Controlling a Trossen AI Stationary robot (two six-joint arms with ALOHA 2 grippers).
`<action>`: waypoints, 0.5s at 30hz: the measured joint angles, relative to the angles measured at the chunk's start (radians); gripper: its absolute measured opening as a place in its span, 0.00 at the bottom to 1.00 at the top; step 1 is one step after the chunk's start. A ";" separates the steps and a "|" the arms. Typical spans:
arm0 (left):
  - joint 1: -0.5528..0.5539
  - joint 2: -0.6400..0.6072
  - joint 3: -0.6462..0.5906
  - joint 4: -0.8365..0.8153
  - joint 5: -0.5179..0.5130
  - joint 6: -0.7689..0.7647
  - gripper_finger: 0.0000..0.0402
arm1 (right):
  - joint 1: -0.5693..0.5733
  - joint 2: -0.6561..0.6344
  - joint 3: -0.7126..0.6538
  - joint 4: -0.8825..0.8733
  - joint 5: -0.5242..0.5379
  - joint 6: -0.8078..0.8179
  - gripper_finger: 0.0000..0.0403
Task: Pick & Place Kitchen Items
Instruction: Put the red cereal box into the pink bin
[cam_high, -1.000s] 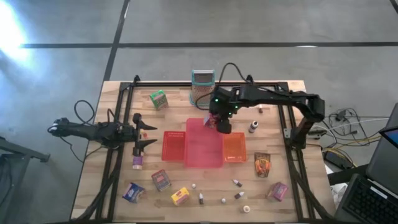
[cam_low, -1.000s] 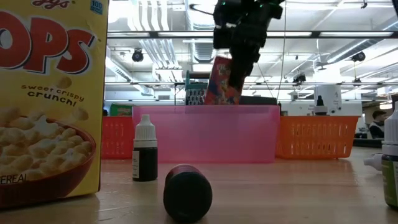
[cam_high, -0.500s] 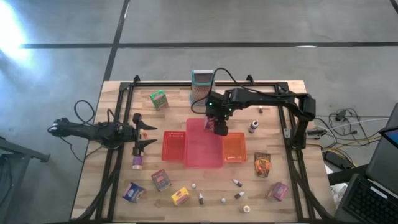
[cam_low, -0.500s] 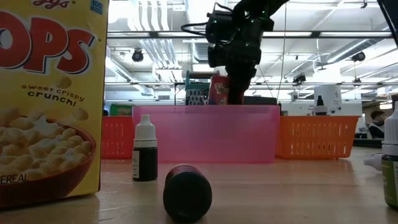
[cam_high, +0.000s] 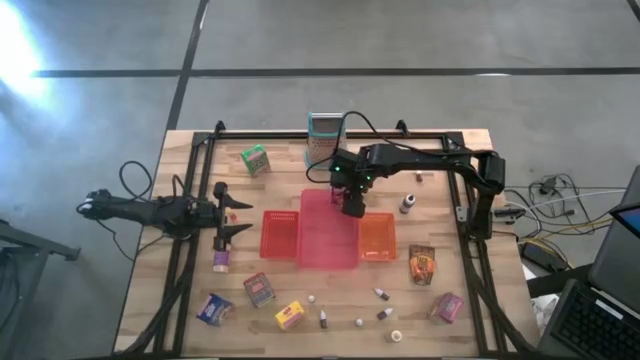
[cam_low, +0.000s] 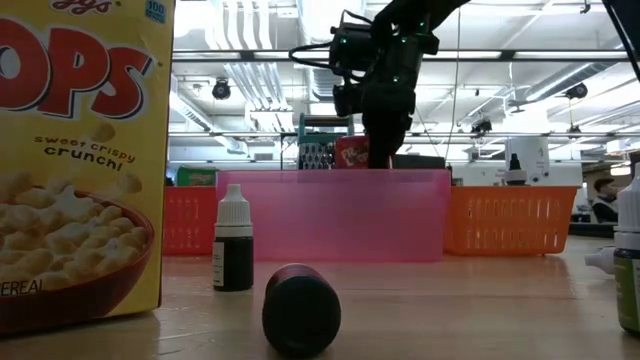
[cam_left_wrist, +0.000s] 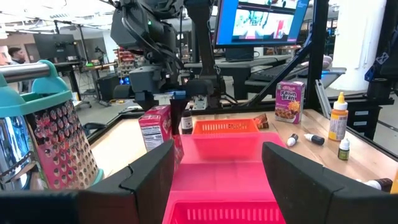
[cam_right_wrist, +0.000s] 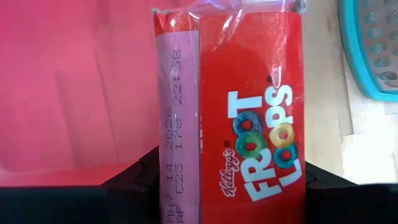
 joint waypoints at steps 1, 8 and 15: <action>0.000 0.000 0.000 0.000 0.000 0.000 0.62 | 0.000 0.000 -0.003 0.001 0.000 0.000 0.42; 0.000 0.000 0.000 0.000 0.000 0.000 0.62 | 0.000 0.000 -0.019 0.028 0.001 -0.017 0.46; 0.000 0.000 0.000 0.000 0.000 0.000 0.62 | 0.000 0.000 -0.038 0.064 0.000 -0.026 0.48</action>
